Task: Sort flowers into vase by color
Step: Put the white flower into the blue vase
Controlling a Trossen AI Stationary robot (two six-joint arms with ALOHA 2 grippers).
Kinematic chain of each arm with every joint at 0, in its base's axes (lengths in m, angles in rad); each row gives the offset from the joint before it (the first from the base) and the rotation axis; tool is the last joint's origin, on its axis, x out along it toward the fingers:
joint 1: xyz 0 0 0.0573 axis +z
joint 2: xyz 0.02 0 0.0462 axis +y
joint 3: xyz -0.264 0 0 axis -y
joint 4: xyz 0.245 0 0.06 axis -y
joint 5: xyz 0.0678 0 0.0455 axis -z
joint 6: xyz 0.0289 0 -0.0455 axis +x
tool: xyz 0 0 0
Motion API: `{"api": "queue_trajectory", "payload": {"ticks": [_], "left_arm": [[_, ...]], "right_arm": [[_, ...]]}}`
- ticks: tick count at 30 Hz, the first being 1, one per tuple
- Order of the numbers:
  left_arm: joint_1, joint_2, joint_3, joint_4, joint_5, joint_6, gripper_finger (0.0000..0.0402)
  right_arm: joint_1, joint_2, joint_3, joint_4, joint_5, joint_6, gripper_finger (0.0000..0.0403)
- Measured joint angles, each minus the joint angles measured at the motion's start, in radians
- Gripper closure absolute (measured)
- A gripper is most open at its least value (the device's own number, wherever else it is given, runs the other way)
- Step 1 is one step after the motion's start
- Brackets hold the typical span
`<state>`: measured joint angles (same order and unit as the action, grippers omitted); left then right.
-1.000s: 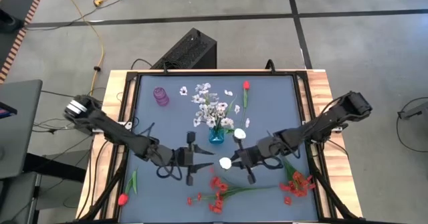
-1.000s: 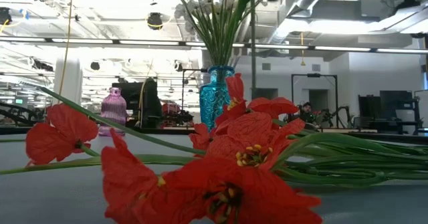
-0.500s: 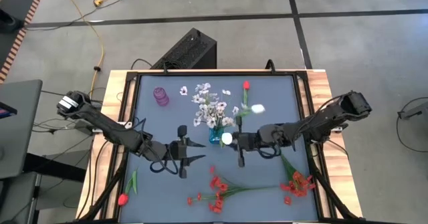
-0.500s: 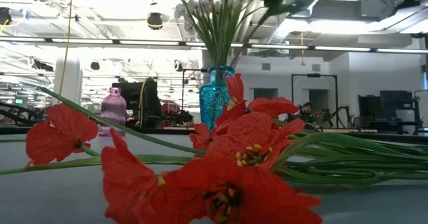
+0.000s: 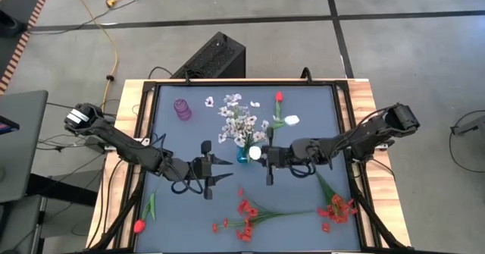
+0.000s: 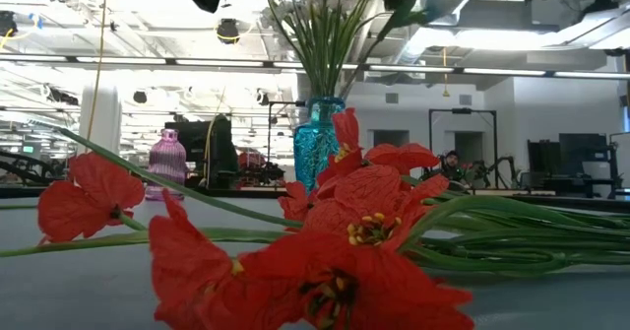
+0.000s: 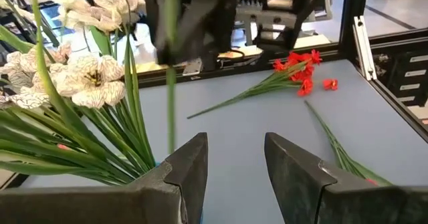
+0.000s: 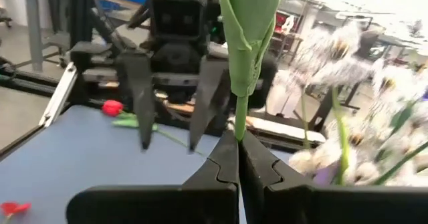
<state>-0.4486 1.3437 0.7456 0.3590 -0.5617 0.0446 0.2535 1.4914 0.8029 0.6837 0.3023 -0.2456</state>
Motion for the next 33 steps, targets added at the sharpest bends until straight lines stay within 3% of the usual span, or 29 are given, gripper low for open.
{"api": "queue_trajectory", "payload": {"ticks": [18, 33], "left_arm": [[0.0, 0.0, 0.0, -0.011, 0.008, -0.004, 0.0263], [0.0, 0.0, 0.0, -0.037, 0.009, -0.006, 0.0263]], "right_arm": [[0.002, 0.0, 0.15, -0.241, 0.028, -0.008, 0.0381], [0.002, -0.003, 0.154, -0.236, 0.067, -0.018, 0.0381]]}}
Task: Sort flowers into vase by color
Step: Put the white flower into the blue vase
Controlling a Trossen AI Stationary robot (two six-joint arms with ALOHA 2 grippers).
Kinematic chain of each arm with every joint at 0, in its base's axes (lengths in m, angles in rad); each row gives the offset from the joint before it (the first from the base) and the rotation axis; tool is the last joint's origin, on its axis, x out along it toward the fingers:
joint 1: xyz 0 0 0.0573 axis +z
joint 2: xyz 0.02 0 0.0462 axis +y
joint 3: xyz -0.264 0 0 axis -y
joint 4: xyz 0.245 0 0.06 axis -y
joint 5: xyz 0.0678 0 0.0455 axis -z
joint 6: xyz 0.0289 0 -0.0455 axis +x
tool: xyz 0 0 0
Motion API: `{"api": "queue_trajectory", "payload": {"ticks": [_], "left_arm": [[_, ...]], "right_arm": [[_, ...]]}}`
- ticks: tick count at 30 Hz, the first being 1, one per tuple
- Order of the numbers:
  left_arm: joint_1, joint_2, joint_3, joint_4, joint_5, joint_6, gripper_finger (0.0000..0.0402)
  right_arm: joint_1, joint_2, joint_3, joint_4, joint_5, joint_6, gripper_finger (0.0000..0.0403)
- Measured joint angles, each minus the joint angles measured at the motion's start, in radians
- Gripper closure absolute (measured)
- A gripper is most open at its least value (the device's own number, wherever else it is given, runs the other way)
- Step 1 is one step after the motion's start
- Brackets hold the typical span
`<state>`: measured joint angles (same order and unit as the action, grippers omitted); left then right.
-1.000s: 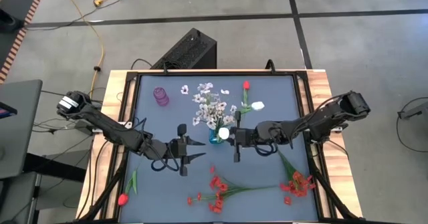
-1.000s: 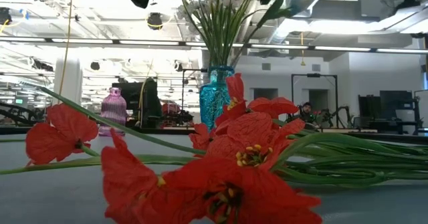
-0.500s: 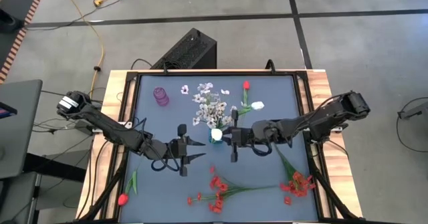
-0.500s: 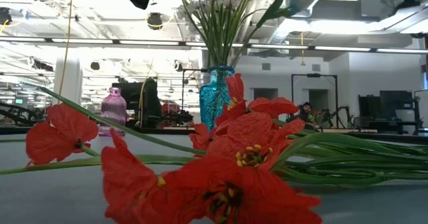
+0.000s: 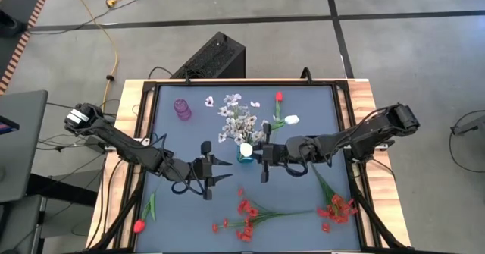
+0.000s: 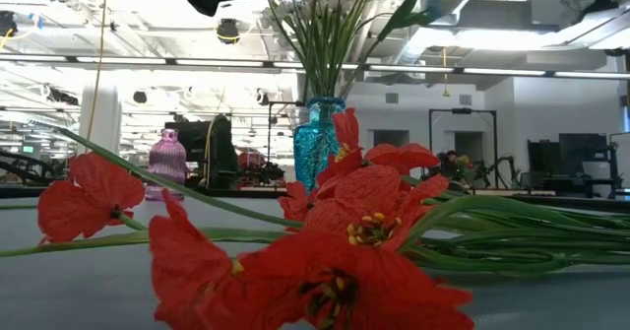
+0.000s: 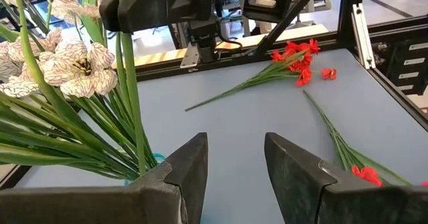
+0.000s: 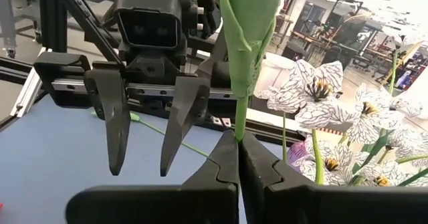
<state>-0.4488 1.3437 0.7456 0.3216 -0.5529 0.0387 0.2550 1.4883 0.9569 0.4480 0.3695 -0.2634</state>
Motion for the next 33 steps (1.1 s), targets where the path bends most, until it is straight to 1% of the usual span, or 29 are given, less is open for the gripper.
{"api": "queue_trajectory", "payload": {"ticks": [9, 15, 33], "left_arm": [[0.0, 0.0, 0.0, -0.002, 0.001, -0.002, 0.0263], [0.0, 0.0, 0.0, -0.002, 0.001, -0.003, 0.0263], [-0.001, 0.0, 0.0, -0.022, 0.014, -0.04, 0.0263]], "right_arm": [[0.0, -0.027, 0.0, -0.035, 0.006, 0.001, 0.0381], [-0.004, -0.027, 0.0, -0.081, 0.011, 0.052, 0.0381], [-0.062, 0.078, -0.001, -0.121, 0.016, 0.171, 0.038]]}}
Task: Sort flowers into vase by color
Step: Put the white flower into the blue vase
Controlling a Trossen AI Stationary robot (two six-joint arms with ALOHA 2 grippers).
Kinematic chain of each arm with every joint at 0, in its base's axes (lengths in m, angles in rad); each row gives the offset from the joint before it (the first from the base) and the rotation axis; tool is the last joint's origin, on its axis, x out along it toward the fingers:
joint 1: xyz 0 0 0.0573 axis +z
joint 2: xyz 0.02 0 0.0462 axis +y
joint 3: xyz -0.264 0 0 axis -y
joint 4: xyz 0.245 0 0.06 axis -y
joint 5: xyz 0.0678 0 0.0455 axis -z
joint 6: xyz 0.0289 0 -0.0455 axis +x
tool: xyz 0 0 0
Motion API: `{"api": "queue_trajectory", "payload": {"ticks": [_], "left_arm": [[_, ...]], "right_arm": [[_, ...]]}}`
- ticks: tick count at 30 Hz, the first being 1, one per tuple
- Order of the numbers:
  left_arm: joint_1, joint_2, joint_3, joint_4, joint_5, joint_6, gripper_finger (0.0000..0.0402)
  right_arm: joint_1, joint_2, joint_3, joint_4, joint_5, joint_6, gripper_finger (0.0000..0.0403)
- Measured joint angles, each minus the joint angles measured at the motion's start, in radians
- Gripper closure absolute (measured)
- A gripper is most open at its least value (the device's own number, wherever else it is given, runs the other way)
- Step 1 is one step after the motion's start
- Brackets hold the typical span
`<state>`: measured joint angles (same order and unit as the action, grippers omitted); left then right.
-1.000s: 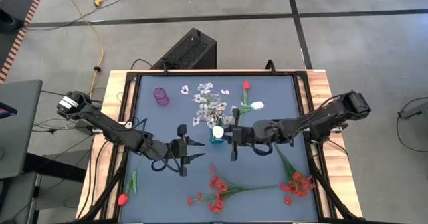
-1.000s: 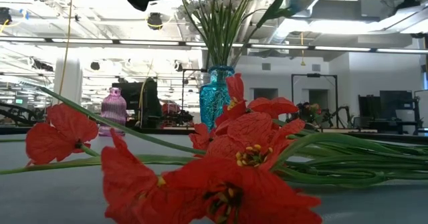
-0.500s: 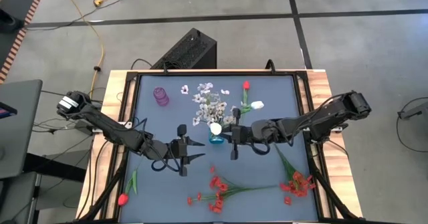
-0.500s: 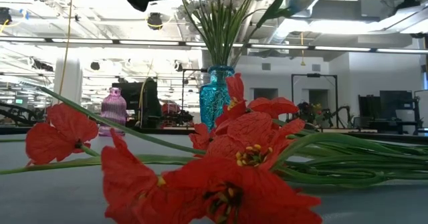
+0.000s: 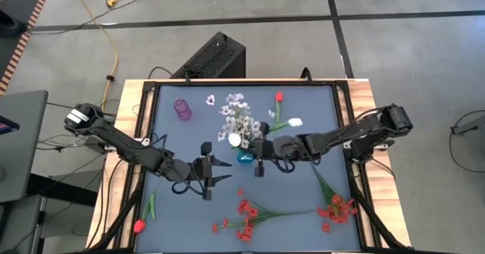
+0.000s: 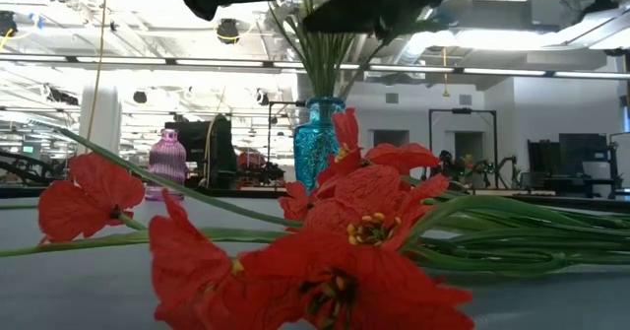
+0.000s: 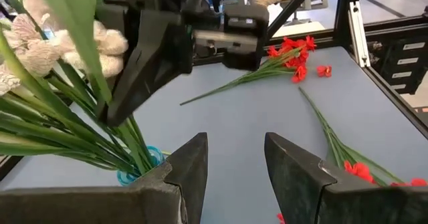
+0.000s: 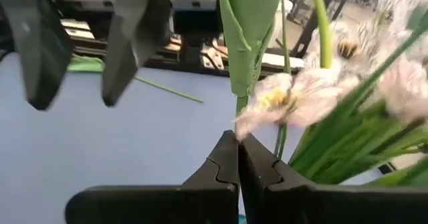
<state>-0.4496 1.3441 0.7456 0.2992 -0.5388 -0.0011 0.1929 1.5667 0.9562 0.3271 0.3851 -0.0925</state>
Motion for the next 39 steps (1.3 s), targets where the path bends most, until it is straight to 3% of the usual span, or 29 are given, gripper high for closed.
{"api": "queue_trajectory", "payload": {"ticks": [17, 33, 39], "left_arm": [[0.0, 0.0, 0.0, -0.004, 0.001, -0.008, 0.0263], [0.0, 0.0, 0.0, -0.002, 0.001, -0.015, 0.0263], [0.0, 0.0, 0.0, -0.003, 0.001, -0.022, 0.0263]], "right_arm": [[-0.007, 0.009, 0.0, -0.112, -0.008, 0.072, 0.037], [-0.007, -0.003, 0.0, -0.12, -0.021, 0.06, 0.0256], [-0.004, -0.07, 0.0, -0.213, -0.025, 0.104, 0.021]]}}
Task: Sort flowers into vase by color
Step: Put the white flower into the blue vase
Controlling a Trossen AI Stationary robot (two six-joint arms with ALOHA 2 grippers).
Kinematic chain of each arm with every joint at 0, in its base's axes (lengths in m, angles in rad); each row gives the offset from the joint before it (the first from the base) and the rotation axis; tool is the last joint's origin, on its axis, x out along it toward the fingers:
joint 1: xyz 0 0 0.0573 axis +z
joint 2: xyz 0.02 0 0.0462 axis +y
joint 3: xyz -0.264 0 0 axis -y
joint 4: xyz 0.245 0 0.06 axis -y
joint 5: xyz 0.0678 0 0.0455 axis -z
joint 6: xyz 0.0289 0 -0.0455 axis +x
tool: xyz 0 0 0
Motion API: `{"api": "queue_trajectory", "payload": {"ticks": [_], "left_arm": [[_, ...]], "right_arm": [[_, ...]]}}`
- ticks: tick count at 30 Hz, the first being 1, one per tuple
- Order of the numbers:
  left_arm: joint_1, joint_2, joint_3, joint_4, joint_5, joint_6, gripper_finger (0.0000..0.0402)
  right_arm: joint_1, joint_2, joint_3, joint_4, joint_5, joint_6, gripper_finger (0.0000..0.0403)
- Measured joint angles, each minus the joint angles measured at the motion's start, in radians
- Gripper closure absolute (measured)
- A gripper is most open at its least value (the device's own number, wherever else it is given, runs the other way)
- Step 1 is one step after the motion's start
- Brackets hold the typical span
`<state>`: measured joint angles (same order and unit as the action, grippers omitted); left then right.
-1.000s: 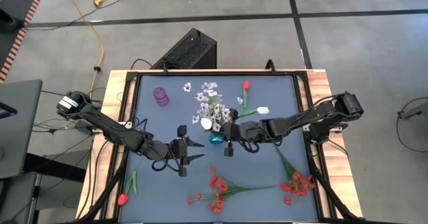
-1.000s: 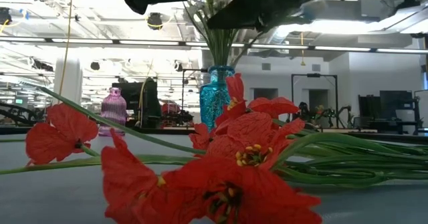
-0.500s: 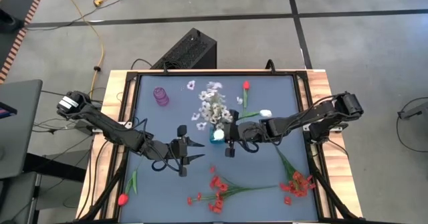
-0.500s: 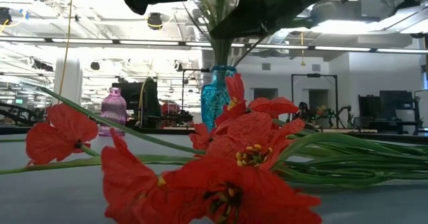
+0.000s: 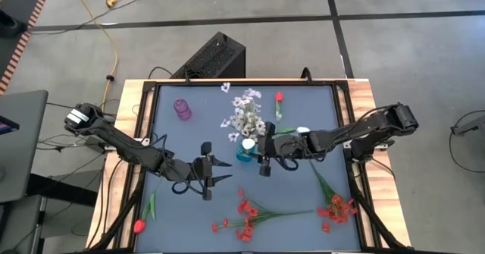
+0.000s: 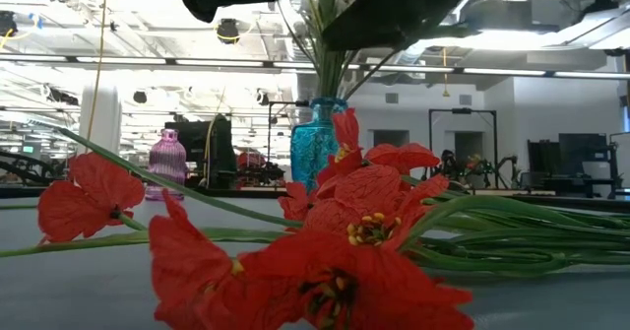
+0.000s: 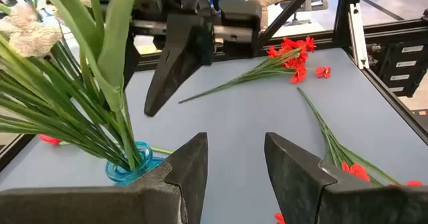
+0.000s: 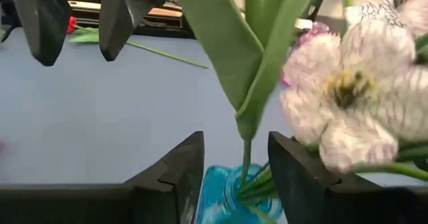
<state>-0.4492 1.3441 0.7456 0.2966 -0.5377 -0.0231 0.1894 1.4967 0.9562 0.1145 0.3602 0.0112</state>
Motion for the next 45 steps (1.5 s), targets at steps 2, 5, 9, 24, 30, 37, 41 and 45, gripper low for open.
{"api": "queue_trajectory", "payload": {"ticks": [2, 5, 9, 24, 30, 37, 41, 45], "left_arm": [[0.0, 0.0, 0.0, 0.0, 0.0, 0.001, 0.0263], [0.0, 0.0, 0.0, 0.0, 0.0, 0.008, 0.0263], [0.0, 0.0, 0.0, 0.0, 0.0, 0.009, 0.0263], [-0.001, 0.0, 0.0, -0.004, 0.035, -0.014, 0.0263], [-0.002, 0.0, 0.0, -0.018, 0.035, -0.019, 0.0263], [-0.014, 0.0, 0.0, -0.02, 0.035, -0.019, 0.0263], [-0.03, 0.0, 0.0, -0.024, 0.035, -0.019, 0.0263], [-0.044, 0.0, 0.0, -0.034, 0.027, -0.025, 0.0263]], "right_arm": [[0.0, -0.019, 0.0, -0.024, -0.033, 0.016, 0.0198], [0.0, -0.037, 0.0, -0.028, -0.112, 0.019, 0.0184], [0.0, -0.062, 0.0, -0.024, -0.228, 0.027, 0.0174], [-0.09, -0.174, 0.0, -0.011, -0.647, 0.394, 0.0173], [-0.104, -0.206, 0.0, 0.121, -0.75, 0.531, 0.0173], [-0.097, -0.264, 0.0, 0.242, -0.811, 0.422, 0.0173], [-0.089, -0.317, 0.0, 0.234, -0.816, 0.307, 0.0173], [-0.089, -0.416, 0.0, 0.089, -0.835, 0.211, 0.0173]]}}
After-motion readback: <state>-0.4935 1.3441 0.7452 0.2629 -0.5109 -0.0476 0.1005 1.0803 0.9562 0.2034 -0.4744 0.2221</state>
